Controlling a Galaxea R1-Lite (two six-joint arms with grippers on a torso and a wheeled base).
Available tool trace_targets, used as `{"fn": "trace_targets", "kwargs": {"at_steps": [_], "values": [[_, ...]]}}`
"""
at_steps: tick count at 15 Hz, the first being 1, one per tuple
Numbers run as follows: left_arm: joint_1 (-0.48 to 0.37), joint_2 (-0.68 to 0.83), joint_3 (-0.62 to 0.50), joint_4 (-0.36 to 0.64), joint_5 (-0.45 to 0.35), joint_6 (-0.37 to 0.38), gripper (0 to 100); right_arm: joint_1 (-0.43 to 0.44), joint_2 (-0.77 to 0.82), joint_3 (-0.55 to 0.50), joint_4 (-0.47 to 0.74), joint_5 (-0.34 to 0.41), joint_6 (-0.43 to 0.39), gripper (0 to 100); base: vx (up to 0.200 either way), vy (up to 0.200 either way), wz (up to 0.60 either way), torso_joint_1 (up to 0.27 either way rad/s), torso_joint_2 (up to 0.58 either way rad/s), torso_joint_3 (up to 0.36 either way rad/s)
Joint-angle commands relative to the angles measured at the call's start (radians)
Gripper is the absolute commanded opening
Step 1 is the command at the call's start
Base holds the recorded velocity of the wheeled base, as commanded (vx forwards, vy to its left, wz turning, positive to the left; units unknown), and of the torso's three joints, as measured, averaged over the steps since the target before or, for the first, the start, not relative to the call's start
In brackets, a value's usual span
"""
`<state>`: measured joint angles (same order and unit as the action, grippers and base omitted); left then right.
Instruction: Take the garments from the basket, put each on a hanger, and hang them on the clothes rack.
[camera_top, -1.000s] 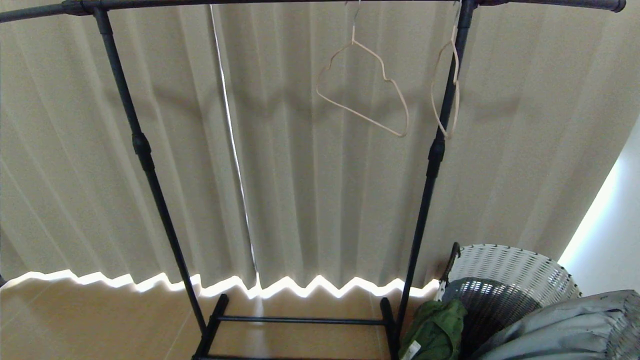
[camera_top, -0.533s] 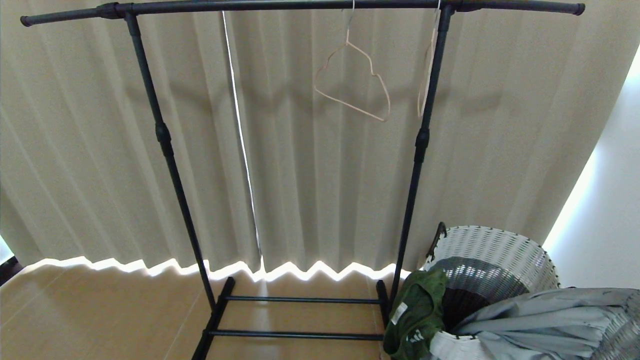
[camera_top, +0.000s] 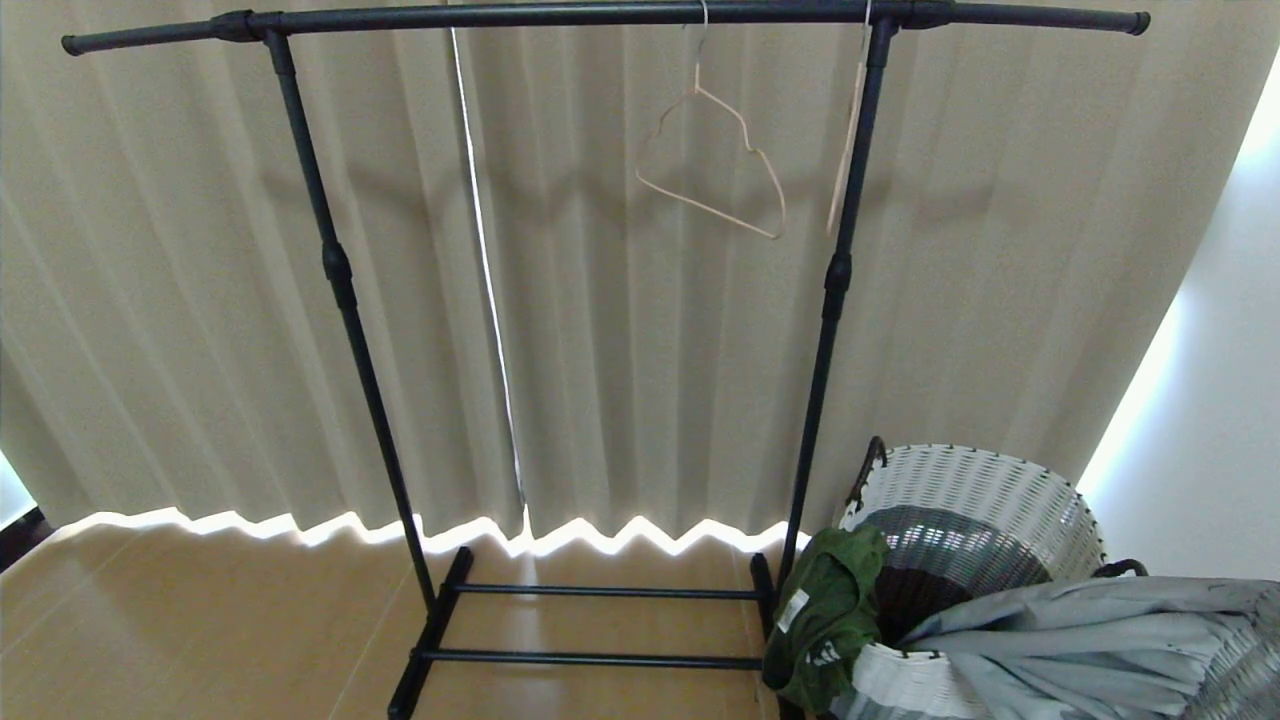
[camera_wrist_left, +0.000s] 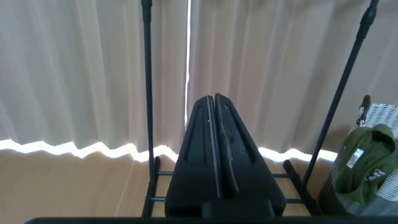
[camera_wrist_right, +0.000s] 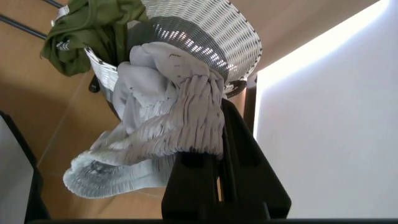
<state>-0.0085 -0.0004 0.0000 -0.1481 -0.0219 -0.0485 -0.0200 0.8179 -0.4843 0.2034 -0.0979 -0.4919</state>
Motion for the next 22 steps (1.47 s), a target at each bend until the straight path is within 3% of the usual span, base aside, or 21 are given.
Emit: {"fn": "trace_targets", "kwargs": {"at_steps": [1,5,14,17,20,22], "values": [[-0.001,0.0,0.0,-0.001,0.002,-0.001,0,0.0,-0.006,0.012,0.001,0.0,0.0,0,0.0,0.2,0.0,0.002,0.0,-0.002],[0.001,0.0,0.0,-0.001,0.005,-0.002,0,0.0,-0.019,0.013,0.002,0.0,0.0,0,0.0,0.2,0.0,0.0,0.0,0.002],[-0.001,0.0,0.0,0.005,-0.032,0.035,0,0.002,-0.078,0.067,0.016,0.001,0.0,0,0.0,0.0,0.0,0.0,0.0,0.0],[0.001,0.0,0.0,0.05,-0.032,0.153,0,0.002,-0.103,0.087,0.048,0.001,0.0,0,0.0,0.0,0.0,0.0,0.0,0.0],[0.001,0.0,0.0,0.048,-0.041,0.188,0,0.006,-0.12,0.078,0.087,0.001,0.0,0,0.0,0.0,0.0,0.0,0.0,0.0],[0.001,0.0,0.0,0.039,-0.096,0.202,0,0.008,-0.12,0.076,0.088,0.001,-0.002,0,0.0,0.0,0.0,0.0,0.0,0.0]]}}
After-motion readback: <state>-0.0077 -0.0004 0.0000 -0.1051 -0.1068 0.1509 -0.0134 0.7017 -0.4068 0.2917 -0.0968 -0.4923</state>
